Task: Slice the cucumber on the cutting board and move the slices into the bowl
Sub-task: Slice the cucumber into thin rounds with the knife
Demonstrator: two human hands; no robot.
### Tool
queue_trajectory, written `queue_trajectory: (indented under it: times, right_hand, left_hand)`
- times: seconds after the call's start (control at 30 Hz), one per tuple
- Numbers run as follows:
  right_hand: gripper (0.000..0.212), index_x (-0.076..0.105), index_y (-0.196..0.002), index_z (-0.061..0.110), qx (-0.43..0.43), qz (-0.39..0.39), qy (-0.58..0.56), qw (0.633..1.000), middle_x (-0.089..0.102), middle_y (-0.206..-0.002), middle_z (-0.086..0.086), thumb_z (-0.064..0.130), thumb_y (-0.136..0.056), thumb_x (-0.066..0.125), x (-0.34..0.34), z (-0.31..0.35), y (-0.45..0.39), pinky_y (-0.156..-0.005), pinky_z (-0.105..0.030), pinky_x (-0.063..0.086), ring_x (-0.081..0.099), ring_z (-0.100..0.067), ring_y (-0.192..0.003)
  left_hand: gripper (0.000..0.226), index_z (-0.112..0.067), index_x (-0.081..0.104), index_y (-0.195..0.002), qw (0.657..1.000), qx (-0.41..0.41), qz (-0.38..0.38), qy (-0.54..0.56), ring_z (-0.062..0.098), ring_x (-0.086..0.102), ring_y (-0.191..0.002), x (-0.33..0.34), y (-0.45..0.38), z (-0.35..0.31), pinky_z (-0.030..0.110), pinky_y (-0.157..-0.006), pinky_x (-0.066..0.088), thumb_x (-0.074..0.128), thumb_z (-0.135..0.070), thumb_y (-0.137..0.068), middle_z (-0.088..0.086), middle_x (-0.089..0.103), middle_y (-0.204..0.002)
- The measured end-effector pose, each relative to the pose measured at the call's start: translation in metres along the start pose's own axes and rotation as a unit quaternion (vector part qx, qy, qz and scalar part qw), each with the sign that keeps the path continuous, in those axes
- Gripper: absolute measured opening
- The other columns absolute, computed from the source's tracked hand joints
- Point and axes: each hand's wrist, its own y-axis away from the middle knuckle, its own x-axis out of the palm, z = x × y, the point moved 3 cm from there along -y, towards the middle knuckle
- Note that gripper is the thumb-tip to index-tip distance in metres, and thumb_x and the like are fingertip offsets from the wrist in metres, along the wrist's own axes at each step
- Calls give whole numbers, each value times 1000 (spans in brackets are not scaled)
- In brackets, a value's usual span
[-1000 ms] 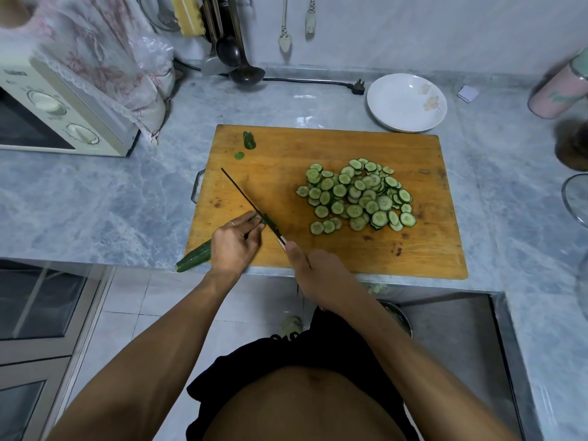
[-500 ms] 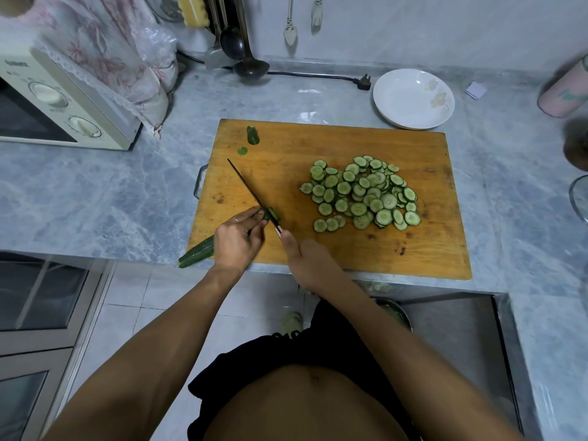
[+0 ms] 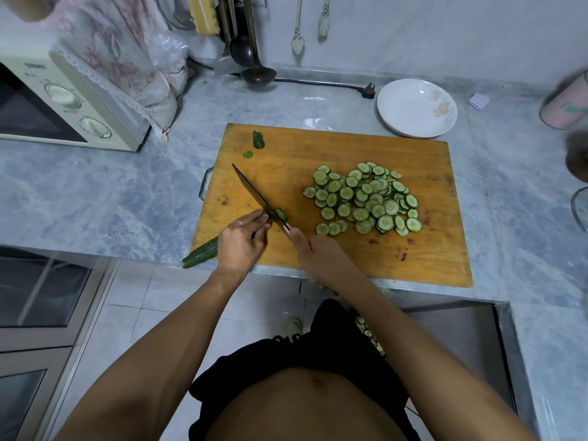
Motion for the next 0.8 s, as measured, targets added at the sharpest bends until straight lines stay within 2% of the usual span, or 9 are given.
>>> queue_trajectory:
  times: [0.1,0.2,0.33,0.43,0.5,0.6,0.67,0.73,0.8]
  right_hand:
    - [64,46,-60,15,0,-11,2,1000,50,-60,-2,53,-104,21,-5,-5,2,-51,-26,31,47,-13,-57]
    - [64,48,-62,13,10,-35,-8,999,53,-60,-4,54,-103,21,-16,-11,2,-53,-29,36,51,-16,-57]
    - [64,49,-61,10,-7,-83,26,996,51,-57,-2,52,-104,27,-32,-18,1,-49,-28,30,48,-14,-52]
    - [68,60,-70,6,-17,-110,56,992,57,-60,-3,58,-100,30,-38,-28,-1,-48,-31,38,54,-16,-53]
    - [64,57,-68,11,-20,-122,74,990,55,-58,-3,62,-98,34,-43,-36,-1,-47,-32,38,53,-19,-50]
    - [50,40,-66,20,-33,-123,148,981,47,-60,0,59,-97,42,-55,-42,6,-46,-31,29,45,-17,-50]
    - [46,43,-75,18,-38,-119,208,970,48,-66,1,59,-96,42,-61,-44,9,-49,-32,32,49,-19,-57]
    - [44,45,-82,16,-45,-110,243,963,44,-66,4,58,-96,42,-66,-45,11,-53,-33,34,51,-24,-63]
    - [41,42,-85,17,-59,-102,278,953,40,-66,6,56,-97,43,-70,-45,16,-55,-33,33,55,-27,-68]
  left_hand:
    - [17,-14,79,-98,1000,-2,-1,0,17,71,-94,1,-1,2,21,-85,52,74,-13,-82,4,74,-109]
    - [17,-14,79,-99,1000,-1,-6,4,16,71,-94,2,-1,3,22,-84,53,75,-13,-82,3,73,-110]
    - [17,-15,79,-98,1000,1,-7,4,16,71,-93,1,-2,2,28,-83,57,72,-17,-82,2,73,-109]
    - [18,-14,79,-99,999,-28,0,42,16,69,-98,-4,-6,-2,34,-82,58,72,-17,-83,2,73,-110]
    - [18,-13,78,-102,997,-32,-15,64,16,65,-104,-11,-10,-7,32,-86,55,71,-13,-85,1,71,-115]
    - [19,-11,77,-103,995,34,-62,66,15,61,-107,-22,-16,-29,25,-94,47,69,-9,-86,3,68,-117]
    - [17,-9,77,-100,989,115,-62,72,16,61,-104,-23,-24,-54,26,-93,46,69,-9,-86,6,69,-111]
    - [13,-9,78,-93,978,200,-18,64,18,62,-96,-17,-31,-79,30,-86,49,69,-14,-86,6,70,-102]
    - [16,-10,78,-91,966,243,75,35,20,63,-90,-5,-39,-96,34,-78,51,67,-21,-87,5,70,-97]
